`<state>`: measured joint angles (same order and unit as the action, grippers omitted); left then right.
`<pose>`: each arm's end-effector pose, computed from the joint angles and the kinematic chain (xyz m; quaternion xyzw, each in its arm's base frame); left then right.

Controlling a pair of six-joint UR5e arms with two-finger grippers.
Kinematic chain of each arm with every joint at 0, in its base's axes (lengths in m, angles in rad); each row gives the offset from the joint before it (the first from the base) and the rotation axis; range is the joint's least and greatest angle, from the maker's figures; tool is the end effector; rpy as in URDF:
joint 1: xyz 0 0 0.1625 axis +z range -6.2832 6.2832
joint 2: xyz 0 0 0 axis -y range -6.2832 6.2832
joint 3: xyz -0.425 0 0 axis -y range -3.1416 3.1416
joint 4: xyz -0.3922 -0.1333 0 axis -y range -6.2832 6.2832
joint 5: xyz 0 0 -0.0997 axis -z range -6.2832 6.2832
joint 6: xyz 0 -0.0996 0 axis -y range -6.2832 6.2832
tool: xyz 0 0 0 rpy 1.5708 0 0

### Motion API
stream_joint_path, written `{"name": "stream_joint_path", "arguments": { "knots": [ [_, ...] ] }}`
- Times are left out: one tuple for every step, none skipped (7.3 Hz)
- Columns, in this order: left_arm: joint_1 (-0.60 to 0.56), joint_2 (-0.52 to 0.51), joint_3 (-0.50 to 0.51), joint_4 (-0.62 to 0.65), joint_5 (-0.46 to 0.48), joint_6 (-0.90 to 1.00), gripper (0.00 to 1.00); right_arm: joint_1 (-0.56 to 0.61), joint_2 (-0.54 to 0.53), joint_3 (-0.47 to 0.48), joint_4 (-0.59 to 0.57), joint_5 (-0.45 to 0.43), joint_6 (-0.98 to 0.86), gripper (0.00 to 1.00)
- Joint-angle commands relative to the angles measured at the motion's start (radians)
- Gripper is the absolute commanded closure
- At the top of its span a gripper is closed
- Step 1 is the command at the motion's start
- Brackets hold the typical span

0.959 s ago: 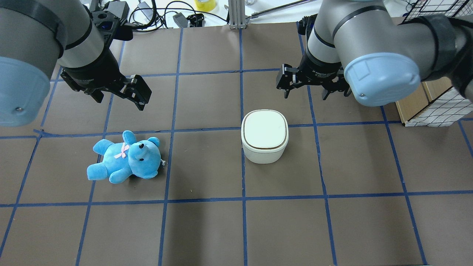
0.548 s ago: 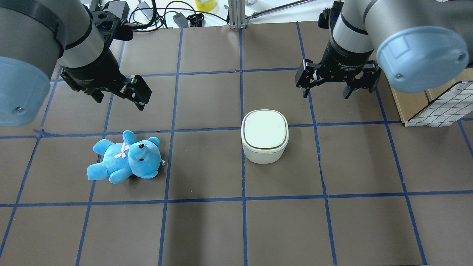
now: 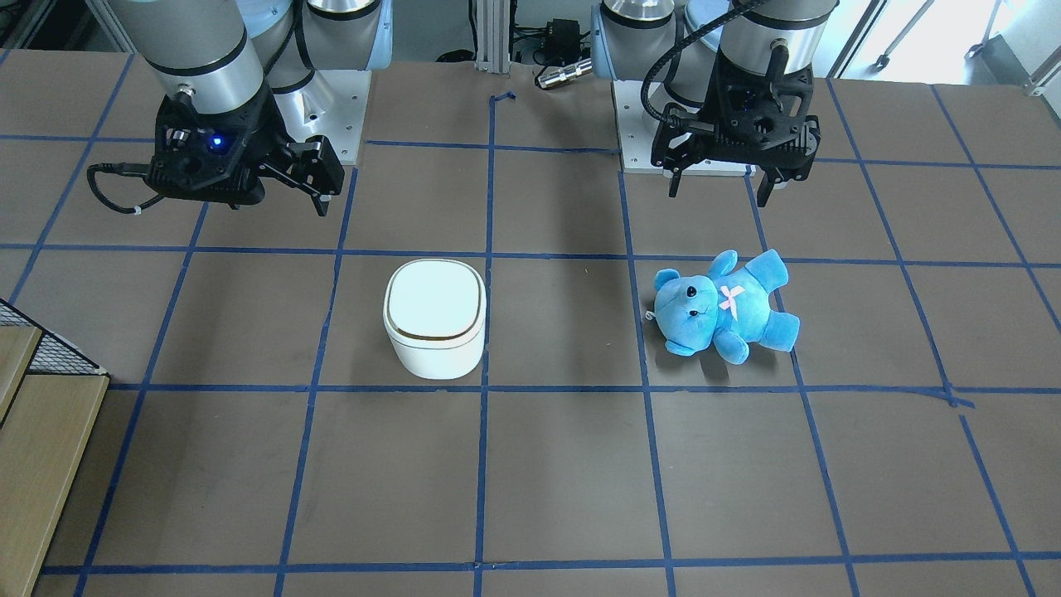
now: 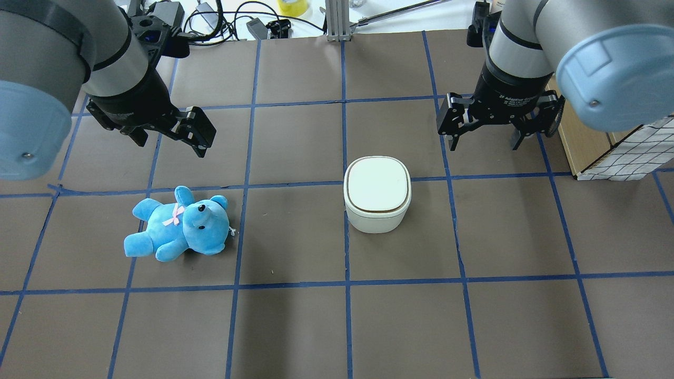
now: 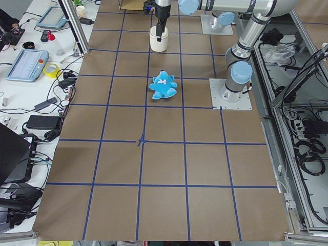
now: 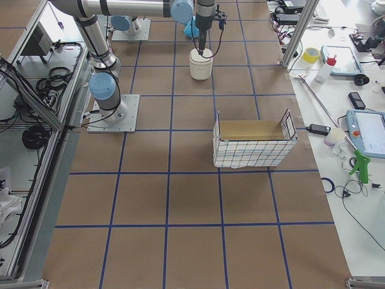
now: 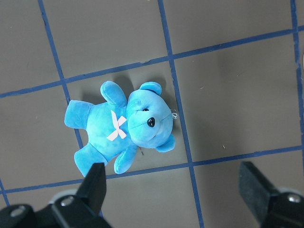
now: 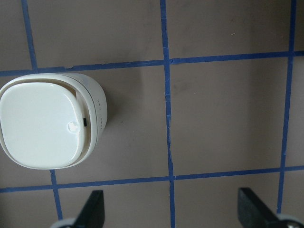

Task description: Open trash can with right arm

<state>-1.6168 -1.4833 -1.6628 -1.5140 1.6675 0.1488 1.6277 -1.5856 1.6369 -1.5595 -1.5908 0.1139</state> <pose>-0.1447 -0.4536 0.4903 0.0958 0.9939 -0.0236 0.0496 0.1583 -0.4704 0.4617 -0.0282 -0.9991 -0.0303 0.0126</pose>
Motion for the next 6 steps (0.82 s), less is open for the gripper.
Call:
{"name": "stream_joint_path", "arguments": {
  "knots": [
    [0.000,0.000,0.000,0.000,0.000,0.000,0.00,0.000,-0.002,0.000,0.016,0.006,-0.003,0.00],
    [0.000,0.000,0.000,0.000,0.000,0.000,0.00,-0.005,-0.002,-0.002,0.019,0.009,-0.020,0.00],
    [0.000,0.000,0.000,0.000,0.000,0.000,0.00,-0.005,-0.002,-0.005,0.019,0.009,-0.020,0.00],
    [0.000,0.000,0.000,0.000,0.000,0.000,0.00,-0.005,-0.002,-0.005,0.022,0.009,-0.020,0.00],
    [0.000,0.000,0.000,0.000,0.000,0.000,0.00,-0.005,-0.002,-0.005,0.022,0.009,-0.020,0.00],
    [0.000,0.000,0.000,0.000,0.000,0.000,0.00,-0.003,-0.002,-0.003,0.024,0.009,-0.020,0.00]
  ]
}}
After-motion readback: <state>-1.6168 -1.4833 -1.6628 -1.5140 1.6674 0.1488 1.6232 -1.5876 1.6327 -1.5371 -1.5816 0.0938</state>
